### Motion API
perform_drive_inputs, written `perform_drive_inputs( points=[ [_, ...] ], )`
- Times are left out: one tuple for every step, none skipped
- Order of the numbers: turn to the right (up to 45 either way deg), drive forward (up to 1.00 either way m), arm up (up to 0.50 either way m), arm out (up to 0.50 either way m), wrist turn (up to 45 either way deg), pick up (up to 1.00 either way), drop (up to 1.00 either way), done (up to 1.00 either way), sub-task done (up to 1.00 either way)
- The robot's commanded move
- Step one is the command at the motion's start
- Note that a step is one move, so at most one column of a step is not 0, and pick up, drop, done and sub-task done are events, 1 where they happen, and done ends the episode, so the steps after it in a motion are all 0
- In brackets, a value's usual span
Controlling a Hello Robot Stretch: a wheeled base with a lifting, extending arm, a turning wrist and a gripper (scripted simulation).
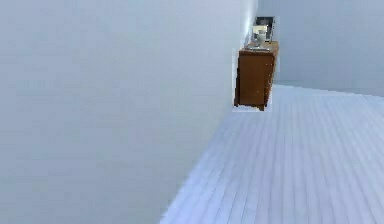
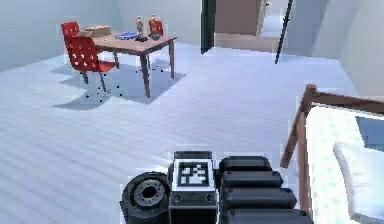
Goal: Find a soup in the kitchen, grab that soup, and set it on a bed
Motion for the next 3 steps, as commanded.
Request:
perform_drive_inputs(
  points=[
    [-45.0, 0.00, 0.00, 0.00, 0.0, 0.00, 0.00, 0.00, 0.00],
    [-45.0, 0.00, 0.00, 0.00, 0.0, 0.00, 0.00, 0.00, 0.00],
    [-45.0, 0.00, 0.00, 0.00, 0.0, 0.00, 0.00, 0.00, 0.00]
  ],
)
